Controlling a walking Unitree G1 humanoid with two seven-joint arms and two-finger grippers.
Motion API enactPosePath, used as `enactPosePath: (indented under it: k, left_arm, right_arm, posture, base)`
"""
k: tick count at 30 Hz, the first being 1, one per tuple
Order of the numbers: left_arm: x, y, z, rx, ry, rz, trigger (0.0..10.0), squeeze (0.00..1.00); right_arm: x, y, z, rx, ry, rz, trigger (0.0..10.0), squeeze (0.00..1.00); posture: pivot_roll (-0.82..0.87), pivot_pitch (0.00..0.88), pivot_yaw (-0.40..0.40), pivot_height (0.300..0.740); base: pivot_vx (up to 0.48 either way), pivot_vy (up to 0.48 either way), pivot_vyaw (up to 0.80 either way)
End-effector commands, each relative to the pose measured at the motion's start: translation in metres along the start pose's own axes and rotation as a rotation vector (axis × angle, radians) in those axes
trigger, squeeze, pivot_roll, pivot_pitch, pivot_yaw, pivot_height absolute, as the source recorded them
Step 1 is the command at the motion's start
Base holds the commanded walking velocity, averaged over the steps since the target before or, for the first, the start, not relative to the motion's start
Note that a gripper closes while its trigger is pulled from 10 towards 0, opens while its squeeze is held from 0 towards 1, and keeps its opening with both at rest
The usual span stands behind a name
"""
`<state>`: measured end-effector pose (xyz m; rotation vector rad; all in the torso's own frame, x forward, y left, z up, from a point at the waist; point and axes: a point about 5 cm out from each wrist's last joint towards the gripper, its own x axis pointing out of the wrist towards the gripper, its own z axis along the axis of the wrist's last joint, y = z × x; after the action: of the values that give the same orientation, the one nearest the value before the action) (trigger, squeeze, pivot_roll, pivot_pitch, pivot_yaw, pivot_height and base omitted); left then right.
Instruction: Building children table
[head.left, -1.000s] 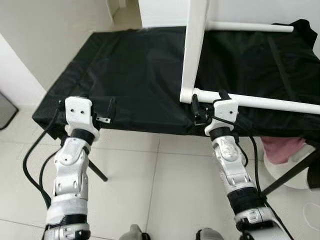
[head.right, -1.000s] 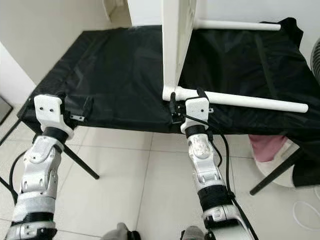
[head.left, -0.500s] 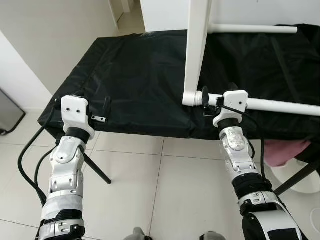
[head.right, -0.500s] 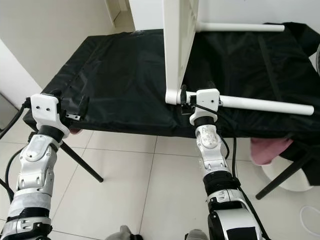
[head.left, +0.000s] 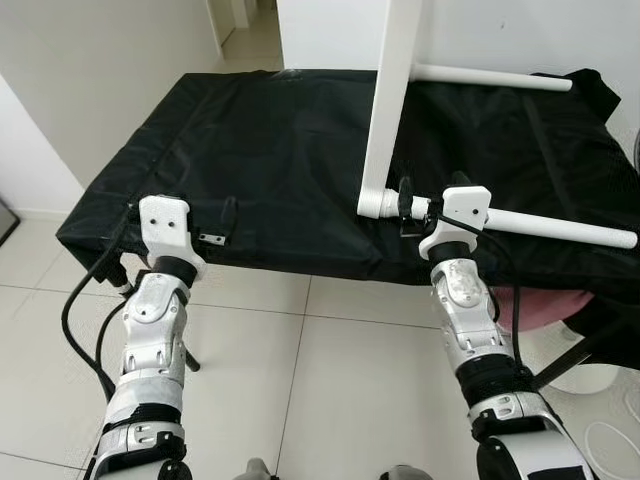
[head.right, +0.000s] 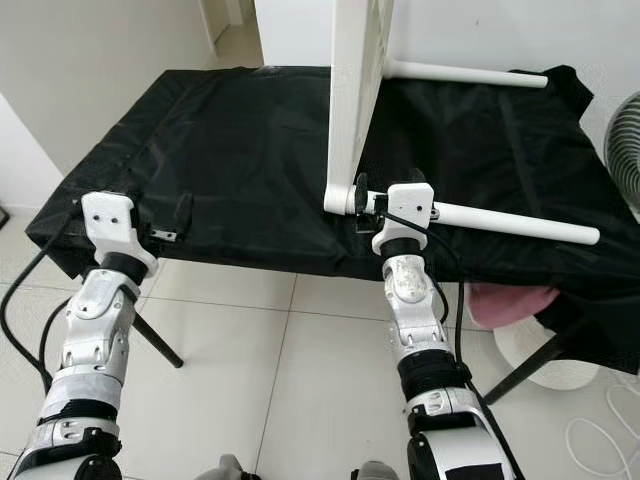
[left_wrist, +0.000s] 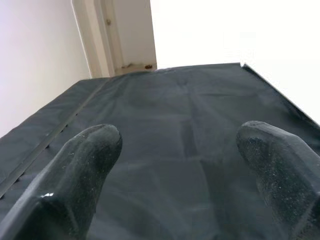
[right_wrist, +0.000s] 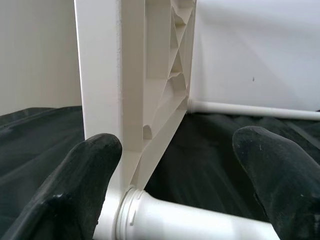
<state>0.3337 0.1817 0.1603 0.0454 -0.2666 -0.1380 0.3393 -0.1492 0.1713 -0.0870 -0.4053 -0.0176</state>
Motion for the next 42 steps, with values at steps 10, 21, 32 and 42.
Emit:
enactPosePath:
  k: [10, 21, 32, 42]
  left_arm:
    - [-0.005, 0.007, -0.001, -0.049, 0.013, 0.189, 10.0, 0.0]
    - [-0.048, -0.011, -0.049, -0.055, 0.135, 0.153, 10.0, 0.0]
    - [-0.073, -0.02, -0.042, -0.04, 0.141, 0.142, 10.0, 0.0]
    - [-0.073, -0.024, -0.019, -0.059, 0.088, 0.109, 10.0, 0.0]
  right_arm:
    - [-0.011, -0.013, -0.011, -0.046, 0.042, -0.024, 10.0, 0.0]
    - [-0.048, -0.008, -0.038, -0.066, 0.126, 0.038, 10.0, 0.0]
    - [-0.087, 0.003, -0.037, -0.029, 0.155, 0.082, 10.0, 0.0]
    - [-0.075, 0.006, -0.008, -0.026, 0.08, 0.085, 10.0, 0.0]
  posture:
    - [-0.15, 0.0, 0.06, 0.74]
    - [-0.14, 0.0, 0.061, 0.74]
    - [-0.12, 0.0, 0.05, 0.74]
    - [-0.11, 0.0, 0.042, 0.74]
  base:
    - [0.0, 0.0, 0.0]
    - [0.0, 0.0, 0.0]
    - [0.0, 0.0, 0.0]
    - [0.0, 0.0, 0.0]
